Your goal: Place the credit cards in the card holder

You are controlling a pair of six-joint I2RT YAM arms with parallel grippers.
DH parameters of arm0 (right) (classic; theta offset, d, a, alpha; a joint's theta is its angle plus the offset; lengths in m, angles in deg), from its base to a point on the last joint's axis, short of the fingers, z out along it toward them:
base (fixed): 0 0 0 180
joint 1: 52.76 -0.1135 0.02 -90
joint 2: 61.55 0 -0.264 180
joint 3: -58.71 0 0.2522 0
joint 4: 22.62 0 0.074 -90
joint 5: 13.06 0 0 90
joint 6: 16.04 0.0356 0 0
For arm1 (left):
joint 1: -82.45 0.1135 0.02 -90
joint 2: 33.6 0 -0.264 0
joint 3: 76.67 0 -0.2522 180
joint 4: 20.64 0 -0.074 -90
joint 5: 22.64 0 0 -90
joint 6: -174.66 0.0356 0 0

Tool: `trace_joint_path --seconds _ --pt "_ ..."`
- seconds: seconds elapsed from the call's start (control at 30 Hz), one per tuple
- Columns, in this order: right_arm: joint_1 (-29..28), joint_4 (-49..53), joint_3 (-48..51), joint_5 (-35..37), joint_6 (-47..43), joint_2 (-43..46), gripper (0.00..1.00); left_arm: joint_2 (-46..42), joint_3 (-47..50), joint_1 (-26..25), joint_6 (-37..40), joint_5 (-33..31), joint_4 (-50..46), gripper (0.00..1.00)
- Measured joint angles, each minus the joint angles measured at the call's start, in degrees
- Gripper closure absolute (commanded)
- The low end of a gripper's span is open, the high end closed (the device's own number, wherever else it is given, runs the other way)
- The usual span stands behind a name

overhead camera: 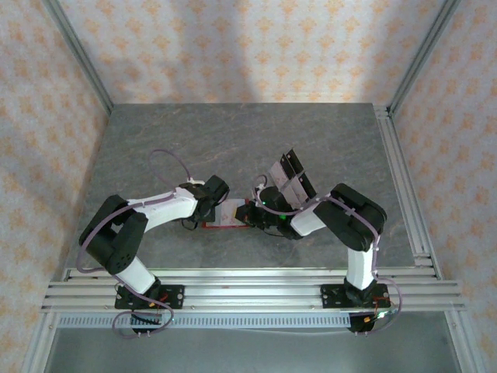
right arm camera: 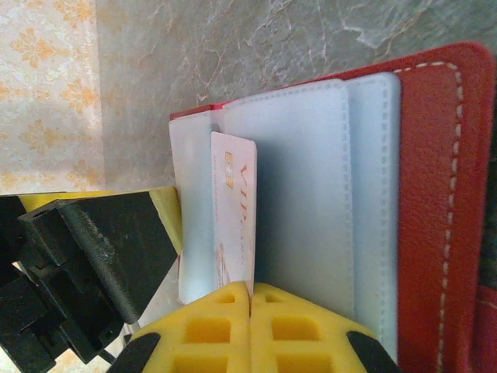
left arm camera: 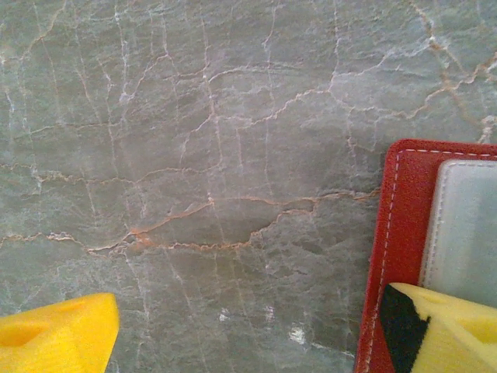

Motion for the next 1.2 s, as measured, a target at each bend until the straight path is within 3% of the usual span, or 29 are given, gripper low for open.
trace_joint_path --seconds 0.5,1.2 --pt "0.0 -1.7 -0.92 -1.2 1.2 -1.51 1.0 0.11 -0.02 0.0 -0.04 -0.46 -0.15 0.11" --pt "1.77 3.39 -2.01 -1.57 -0.94 -0.2 1.0 1.77 -1.11 -0.07 -1.53 -2.56 -1.03 0.11"
